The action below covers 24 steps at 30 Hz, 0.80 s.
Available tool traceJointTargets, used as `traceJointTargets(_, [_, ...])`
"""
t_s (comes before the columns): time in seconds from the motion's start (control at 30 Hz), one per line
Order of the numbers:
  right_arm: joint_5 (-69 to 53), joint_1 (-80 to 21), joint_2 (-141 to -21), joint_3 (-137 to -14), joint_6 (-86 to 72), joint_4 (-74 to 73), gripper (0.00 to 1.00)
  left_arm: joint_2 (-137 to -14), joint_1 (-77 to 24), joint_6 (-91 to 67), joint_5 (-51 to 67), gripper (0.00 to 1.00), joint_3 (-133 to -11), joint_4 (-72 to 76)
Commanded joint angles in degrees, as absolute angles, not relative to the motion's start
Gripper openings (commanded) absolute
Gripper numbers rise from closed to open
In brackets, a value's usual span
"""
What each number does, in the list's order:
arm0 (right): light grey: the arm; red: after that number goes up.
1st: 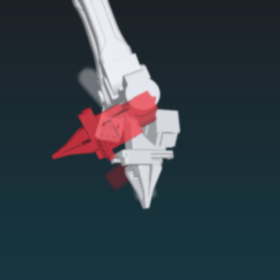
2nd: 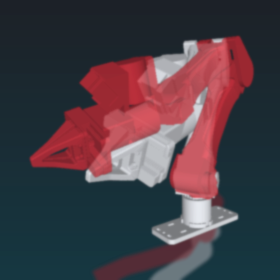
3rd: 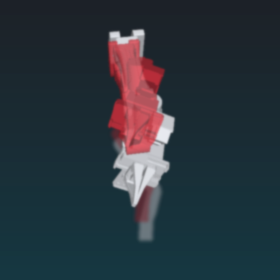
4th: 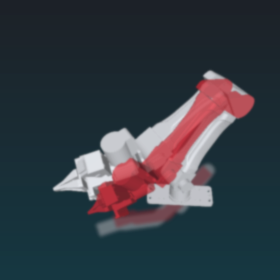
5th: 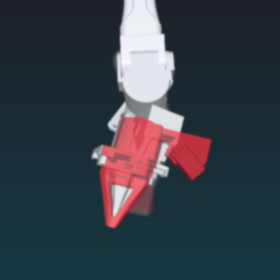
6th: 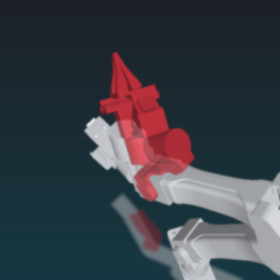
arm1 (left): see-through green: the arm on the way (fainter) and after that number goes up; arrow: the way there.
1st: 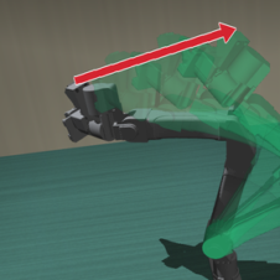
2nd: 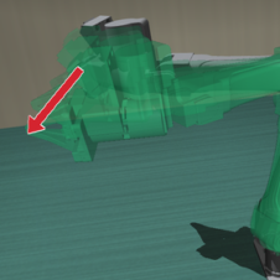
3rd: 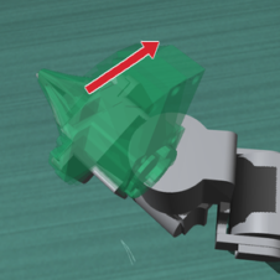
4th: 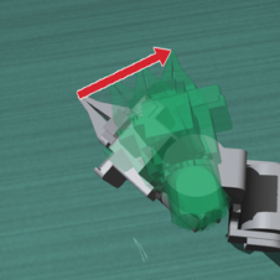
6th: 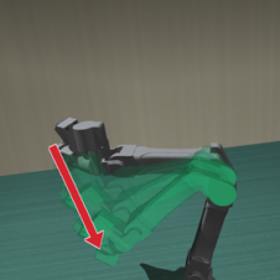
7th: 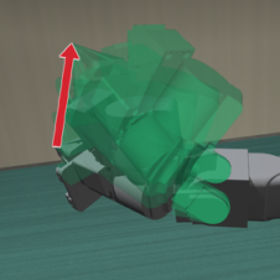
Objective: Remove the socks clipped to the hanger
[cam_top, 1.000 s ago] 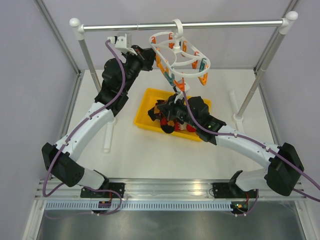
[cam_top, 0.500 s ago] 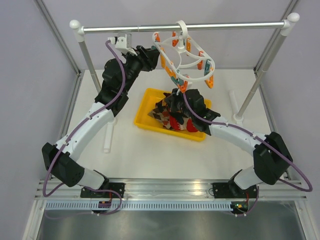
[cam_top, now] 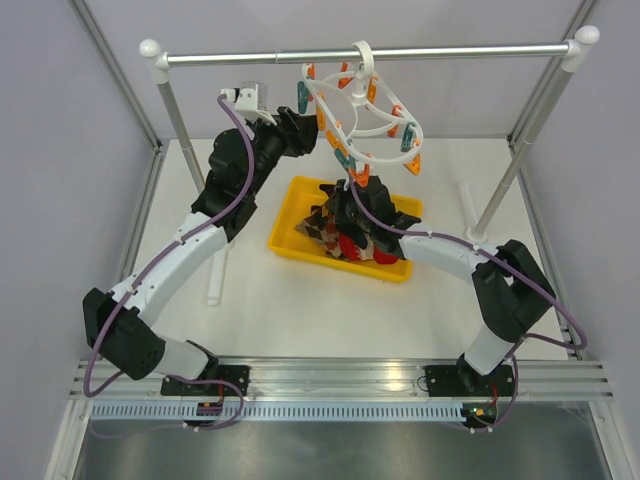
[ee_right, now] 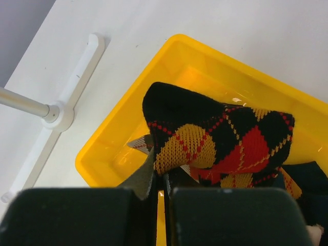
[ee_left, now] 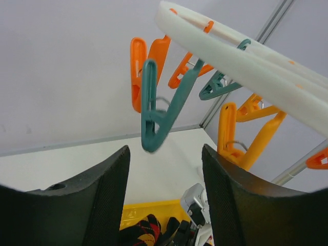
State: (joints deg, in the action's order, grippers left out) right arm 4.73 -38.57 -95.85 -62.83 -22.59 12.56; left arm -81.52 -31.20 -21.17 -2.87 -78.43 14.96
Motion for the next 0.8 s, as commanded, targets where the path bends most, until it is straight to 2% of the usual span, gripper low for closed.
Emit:
traceJointTargets(0.0, [6.0,-38.8,-98.2,-64.6,-23.4,13.8,0.02,-78.1,-30.8,-21.3,-3.8,0.63,-75.6,16.4])
traceJointTargets(0.43, [1.8,-38.7,-108.3,-58.7,-27.0,20.6,0.01,-70.7,-31.0,-25.7,-4.4,0.62,-63.2,16.2])
traceJointTargets(0.6, [1.8,-38.6,-108.2,-57.7,-26.6,21.0,0.05,-67.4,-31.0,-27.2,-3.5,0.63,-60.5,14.4])
traceJointTargets(0.77, [1.9,-38.6,-105.1,-56.9,-26.0,20.7,0.19,-65.0,-31.0,-28.7,-2.9,0.63,-58.2,11.8])
